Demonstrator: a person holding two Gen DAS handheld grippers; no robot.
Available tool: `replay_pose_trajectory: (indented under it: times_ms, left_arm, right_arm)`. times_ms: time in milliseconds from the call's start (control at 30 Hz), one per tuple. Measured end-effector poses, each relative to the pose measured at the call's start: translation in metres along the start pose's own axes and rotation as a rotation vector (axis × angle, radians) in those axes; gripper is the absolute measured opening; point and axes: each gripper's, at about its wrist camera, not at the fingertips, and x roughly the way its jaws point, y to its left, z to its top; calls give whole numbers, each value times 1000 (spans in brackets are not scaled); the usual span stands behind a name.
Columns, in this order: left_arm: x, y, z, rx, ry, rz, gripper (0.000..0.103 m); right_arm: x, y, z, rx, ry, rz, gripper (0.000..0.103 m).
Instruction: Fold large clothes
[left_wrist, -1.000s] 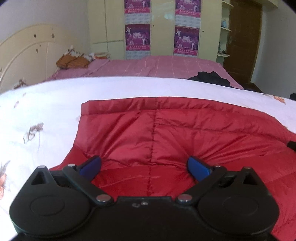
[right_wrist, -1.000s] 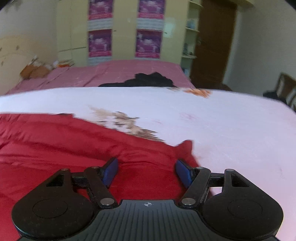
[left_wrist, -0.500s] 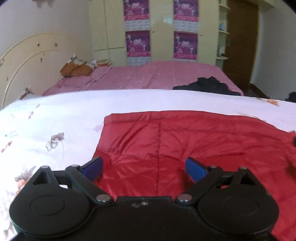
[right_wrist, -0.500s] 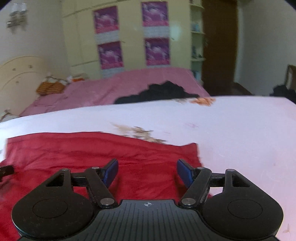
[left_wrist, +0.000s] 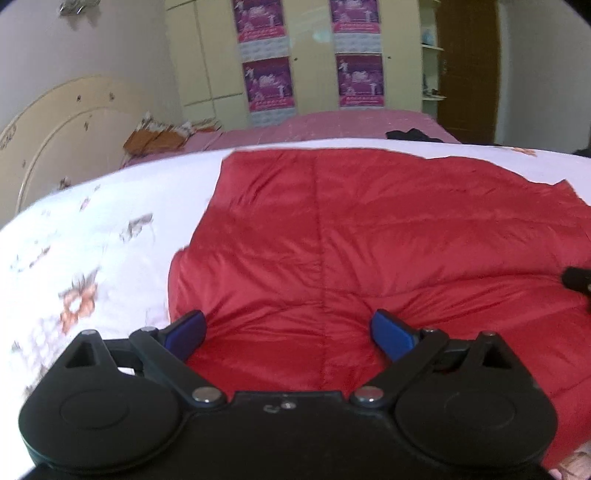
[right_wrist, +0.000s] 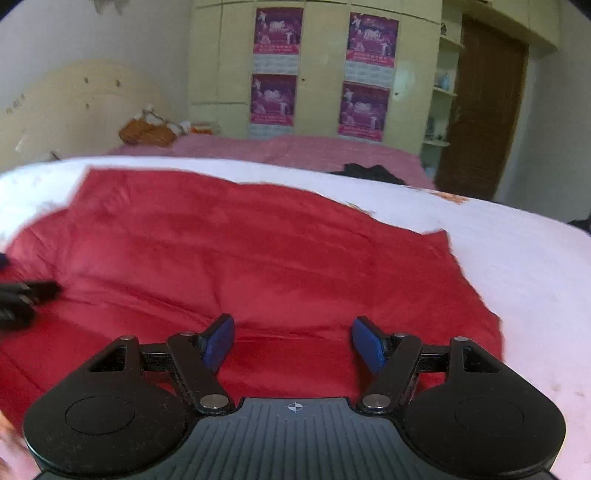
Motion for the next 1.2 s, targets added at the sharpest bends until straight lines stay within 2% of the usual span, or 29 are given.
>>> replay_pose_trajectory:
  times_ms: [233, 333, 400, 433, 467, 567, 600, 633, 667, 867, 1033, 1167, 1200]
  left_arm:
    - [7, 0, -4, -9, 1, -3, 102]
    - [8, 5, -1, -21, 42, -17, 103]
    - [1, 12, 7, -31, 70, -13, 97]
    - [-6, 16, 9, -39, 73, -17, 91]
    - [-13, 21, 10, -52, 74, -23, 90]
    - [-39, 41, 5, -115, 88, -50, 94]
    - [-46, 47, 2, -138, 94, -59, 95]
    - [-55, 55, -3, -165, 102, -68, 97]
    - [-60, 62, -7, -186, 110, -71, 98]
    - [-85, 97, -38, -371, 196, -136, 98]
    - [-70, 103, -58, -525, 249, -234, 97]
    - [-53, 107, -63, -638, 204, -295, 91]
    - [-48, 108, -63, -661, 190, -307, 89]
  right_arm:
    - [16, -14, -21, 17, -16, -36, 69]
    - [18, -15, -11, 13, 29, -27, 69]
    - [5, -26, 2, 48, 48, -40, 69]
    - [-7, -31, 7, 65, 17, -49, 69]
    - [-19, -37, 10, 81, -4, -47, 69]
    - [-44, -55, 6, 174, 33, -6, 70]
    - [-51, -62, 2, 214, 51, 3, 75]
    - [-57, -68, -3, 252, 68, 6, 94]
    - [-63, -73, -8, 288, 79, 6, 102]
    - [-95, -82, -34, 413, 134, 55, 102]
    - [-96, -87, -58, 521, 181, 129, 102]
    - [-79, -93, -63, 667, 171, 199, 101]
    - [-76, -94, -64, 689, 159, 210, 99]
